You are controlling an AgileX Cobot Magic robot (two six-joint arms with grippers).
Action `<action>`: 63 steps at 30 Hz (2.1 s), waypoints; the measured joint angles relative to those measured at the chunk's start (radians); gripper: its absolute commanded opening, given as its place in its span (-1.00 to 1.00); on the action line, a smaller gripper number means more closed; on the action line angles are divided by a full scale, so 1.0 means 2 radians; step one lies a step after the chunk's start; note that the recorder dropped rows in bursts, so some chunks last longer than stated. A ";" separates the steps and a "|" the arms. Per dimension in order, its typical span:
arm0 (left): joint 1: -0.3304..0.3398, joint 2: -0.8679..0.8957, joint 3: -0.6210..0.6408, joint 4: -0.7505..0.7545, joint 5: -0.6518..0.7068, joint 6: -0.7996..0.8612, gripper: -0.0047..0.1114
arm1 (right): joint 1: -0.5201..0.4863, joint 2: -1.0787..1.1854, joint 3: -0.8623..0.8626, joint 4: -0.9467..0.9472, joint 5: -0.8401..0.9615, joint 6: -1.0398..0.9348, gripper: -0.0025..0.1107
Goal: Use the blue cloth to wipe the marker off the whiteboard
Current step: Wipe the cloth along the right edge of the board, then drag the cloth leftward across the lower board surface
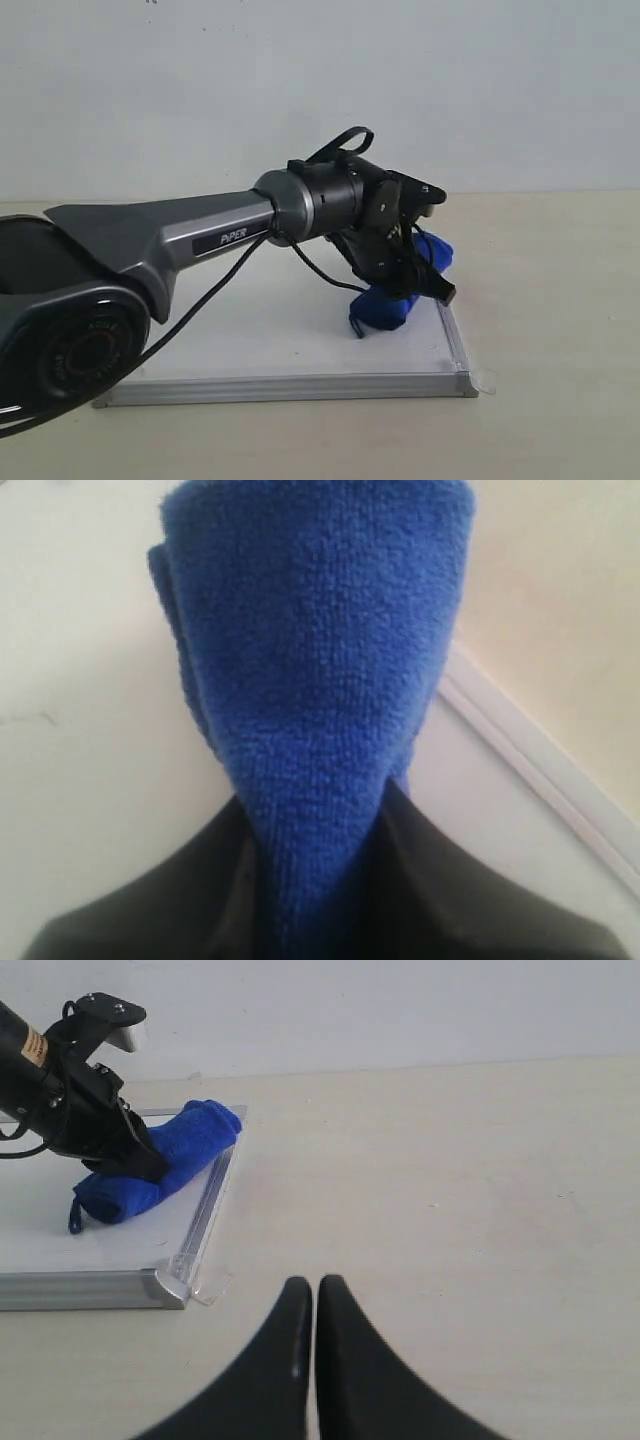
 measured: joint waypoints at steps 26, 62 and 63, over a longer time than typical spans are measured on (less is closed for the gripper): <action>-0.018 -0.003 -0.003 -0.188 0.059 0.200 -0.85 | 0.000 0.000 0.000 0.000 0.000 0.000 -0.93; 0.035 -0.024 -0.001 -0.094 0.195 0.145 -0.85 | 0.000 0.000 0.000 0.000 0.000 0.000 -0.93; 0.038 -0.026 0.000 -0.090 0.197 0.145 -0.85 | 0.000 0.000 0.000 0.000 0.000 0.000 -0.93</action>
